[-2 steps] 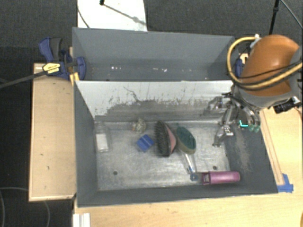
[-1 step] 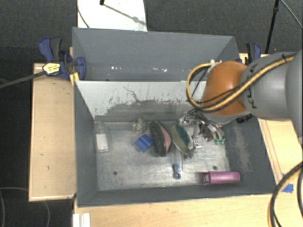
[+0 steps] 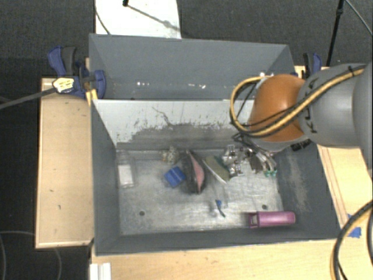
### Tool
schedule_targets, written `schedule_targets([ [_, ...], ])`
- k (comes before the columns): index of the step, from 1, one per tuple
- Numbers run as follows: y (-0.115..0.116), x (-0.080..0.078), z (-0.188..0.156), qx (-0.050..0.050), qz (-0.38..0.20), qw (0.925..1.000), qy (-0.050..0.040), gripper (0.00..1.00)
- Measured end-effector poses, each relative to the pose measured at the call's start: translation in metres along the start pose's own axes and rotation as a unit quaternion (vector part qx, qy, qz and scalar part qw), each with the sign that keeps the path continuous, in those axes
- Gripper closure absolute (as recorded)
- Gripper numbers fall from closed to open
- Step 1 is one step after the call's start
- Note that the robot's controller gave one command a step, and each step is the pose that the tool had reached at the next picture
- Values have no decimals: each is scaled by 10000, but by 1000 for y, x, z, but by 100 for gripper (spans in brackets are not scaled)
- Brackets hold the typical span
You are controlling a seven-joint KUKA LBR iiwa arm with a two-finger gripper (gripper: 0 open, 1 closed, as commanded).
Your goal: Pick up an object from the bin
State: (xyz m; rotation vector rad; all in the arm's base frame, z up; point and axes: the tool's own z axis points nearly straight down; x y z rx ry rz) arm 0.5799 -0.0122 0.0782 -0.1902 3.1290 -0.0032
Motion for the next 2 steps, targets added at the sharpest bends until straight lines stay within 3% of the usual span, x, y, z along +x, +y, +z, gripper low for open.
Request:
schedule_targets([
  [1,-41,45,-183,0,313,9995,-16,100],
  [2,-40,45,-178,-8,300,9995,17,0],
])
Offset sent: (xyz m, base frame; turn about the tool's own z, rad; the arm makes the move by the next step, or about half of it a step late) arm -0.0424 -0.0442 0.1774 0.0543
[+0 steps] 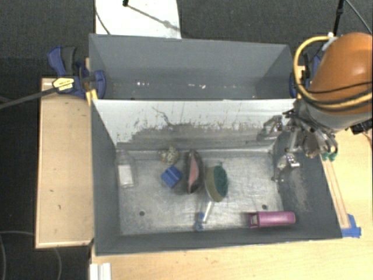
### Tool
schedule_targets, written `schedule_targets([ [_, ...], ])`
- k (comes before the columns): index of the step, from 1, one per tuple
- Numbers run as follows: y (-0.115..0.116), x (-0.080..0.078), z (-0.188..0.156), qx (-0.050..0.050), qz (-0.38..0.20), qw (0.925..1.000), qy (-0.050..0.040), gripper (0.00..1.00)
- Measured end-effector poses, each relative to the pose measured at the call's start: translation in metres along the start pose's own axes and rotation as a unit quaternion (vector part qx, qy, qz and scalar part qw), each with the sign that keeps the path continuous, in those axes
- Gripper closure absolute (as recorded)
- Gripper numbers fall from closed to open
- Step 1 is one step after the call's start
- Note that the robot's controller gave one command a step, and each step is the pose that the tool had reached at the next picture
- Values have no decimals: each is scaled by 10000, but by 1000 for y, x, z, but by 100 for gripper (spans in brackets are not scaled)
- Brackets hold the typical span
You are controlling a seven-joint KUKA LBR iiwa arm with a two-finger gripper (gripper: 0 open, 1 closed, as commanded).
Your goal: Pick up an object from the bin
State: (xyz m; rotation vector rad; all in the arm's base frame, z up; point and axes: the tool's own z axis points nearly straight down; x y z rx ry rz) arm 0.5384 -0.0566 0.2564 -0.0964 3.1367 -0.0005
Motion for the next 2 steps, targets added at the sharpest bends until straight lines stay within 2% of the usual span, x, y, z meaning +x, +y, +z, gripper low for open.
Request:
schedule_targets([
  [1,83,-44,117,-19,-876,9961,27,0],
  [2,94,-50,158,-1,31,10000,-74,0],
])
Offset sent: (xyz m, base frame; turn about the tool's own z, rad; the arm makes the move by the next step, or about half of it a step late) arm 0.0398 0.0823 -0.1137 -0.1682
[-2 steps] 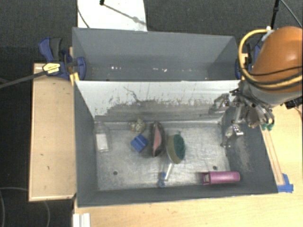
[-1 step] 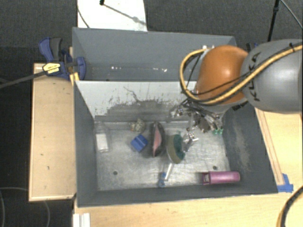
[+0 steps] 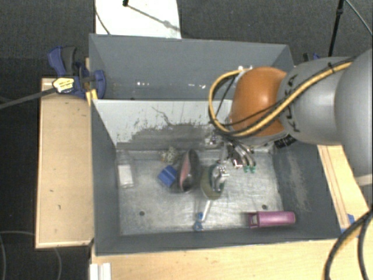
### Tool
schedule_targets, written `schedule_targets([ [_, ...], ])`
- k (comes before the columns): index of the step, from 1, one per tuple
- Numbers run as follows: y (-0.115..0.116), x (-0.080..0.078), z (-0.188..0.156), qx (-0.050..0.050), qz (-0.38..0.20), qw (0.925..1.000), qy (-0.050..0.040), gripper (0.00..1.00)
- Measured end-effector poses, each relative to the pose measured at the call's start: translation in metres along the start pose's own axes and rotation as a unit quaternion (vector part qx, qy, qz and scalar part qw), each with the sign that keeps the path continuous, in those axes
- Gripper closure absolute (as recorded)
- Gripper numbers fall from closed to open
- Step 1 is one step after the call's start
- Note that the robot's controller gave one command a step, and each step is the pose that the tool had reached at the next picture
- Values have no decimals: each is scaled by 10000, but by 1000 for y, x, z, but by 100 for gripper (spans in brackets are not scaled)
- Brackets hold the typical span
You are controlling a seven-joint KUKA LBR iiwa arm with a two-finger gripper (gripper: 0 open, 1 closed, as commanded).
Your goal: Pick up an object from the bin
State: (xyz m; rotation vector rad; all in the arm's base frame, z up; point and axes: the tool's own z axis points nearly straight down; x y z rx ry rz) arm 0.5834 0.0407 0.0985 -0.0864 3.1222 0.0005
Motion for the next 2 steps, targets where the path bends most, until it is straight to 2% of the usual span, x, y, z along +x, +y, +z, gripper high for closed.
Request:
schedule_targets([
  [1,2,6,2,-12,-14,9999,162,100],
  [2,-17,38,-156,-7,-1491,9888,46,100],
])
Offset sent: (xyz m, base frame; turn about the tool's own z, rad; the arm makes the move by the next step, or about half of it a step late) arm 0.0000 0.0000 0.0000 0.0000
